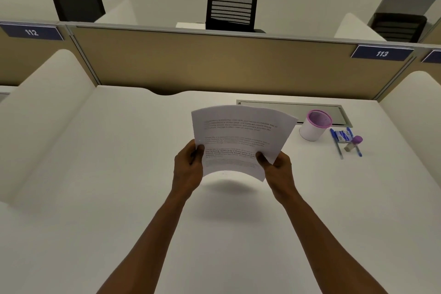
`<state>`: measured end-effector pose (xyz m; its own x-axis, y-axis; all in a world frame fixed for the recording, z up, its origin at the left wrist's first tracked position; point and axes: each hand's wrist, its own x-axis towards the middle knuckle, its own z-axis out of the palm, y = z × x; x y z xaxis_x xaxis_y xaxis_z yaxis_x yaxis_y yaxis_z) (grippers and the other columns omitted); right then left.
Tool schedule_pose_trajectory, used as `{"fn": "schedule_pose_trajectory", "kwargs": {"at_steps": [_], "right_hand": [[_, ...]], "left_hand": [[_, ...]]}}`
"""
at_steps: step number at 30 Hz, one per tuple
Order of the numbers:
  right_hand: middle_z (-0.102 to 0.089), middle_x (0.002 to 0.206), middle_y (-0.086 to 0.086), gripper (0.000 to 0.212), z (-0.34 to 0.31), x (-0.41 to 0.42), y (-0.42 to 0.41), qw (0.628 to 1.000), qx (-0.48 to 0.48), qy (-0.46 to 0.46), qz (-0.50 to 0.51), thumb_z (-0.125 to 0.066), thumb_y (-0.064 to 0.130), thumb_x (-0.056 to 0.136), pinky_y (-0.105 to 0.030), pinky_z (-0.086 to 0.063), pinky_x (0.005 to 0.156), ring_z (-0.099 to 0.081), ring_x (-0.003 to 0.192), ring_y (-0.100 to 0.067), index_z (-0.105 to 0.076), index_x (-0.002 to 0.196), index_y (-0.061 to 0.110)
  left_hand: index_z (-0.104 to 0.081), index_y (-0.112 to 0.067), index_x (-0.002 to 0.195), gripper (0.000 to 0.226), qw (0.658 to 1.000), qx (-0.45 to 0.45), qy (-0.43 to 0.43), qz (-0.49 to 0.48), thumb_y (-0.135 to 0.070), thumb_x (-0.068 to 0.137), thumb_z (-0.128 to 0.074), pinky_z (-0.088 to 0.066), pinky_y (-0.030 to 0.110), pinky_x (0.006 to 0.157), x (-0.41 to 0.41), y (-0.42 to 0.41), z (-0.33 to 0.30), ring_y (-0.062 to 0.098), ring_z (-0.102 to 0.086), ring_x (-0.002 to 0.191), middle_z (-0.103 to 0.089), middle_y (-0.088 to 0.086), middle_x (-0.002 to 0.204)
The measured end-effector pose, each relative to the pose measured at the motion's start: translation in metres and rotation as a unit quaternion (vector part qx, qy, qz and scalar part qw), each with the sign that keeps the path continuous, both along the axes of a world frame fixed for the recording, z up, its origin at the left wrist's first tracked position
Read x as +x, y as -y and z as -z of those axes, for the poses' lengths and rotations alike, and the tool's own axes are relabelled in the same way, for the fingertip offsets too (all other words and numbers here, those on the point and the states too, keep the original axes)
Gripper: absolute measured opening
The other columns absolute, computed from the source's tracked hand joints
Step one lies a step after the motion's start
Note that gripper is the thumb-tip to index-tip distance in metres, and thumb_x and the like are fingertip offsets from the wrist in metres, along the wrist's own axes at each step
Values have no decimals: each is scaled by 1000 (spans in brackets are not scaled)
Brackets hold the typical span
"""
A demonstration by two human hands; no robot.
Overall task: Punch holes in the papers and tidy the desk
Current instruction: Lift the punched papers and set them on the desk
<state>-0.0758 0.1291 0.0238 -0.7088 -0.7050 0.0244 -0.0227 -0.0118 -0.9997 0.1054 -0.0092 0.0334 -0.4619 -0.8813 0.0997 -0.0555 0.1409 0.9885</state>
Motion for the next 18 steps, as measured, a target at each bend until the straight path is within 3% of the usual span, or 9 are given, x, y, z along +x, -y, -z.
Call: {"fn": "schedule_pose_trajectory", "kwargs": {"at_steps": [3,6,13,18], "right_hand": [[-73,103,3,22,16,5,-11,999,19,30,1,-62,9,93,-32,-60,78,-69,95,-20,-70,107,24],[-73,105,0,23,25,9,-17,999,40,34,0,-61,7,93,-42,-58,87,-69,98,-22,-68,112,18],[-73,106,0,22,27,15,-18,998,57,19,-1,-59,10,95,-45,-57,89,-68,99,-22,-67,113,18],[-72,106,2,22,29,14,-18,998,57,12,-2,-59,14,95,-44,-58,88,-68,100,-19,-67,113,24]], "left_hand": [[-67,-43,103,28,1000,6,23,21,-24,103,-46,-60,24,77,8,-15,16,8,-70,96,-73,-13,100],[-67,-44,104,32,999,16,28,19,-20,104,-45,-57,20,76,14,-27,27,6,-69,97,-73,-16,102],[-65,-49,103,33,1000,3,20,9,-23,102,-45,-54,14,70,16,-28,30,6,-68,97,-72,-17,101],[-65,-37,108,25,1000,-4,15,9,-23,102,-45,-55,15,69,13,-27,35,10,-68,98,-71,-15,100]]}}
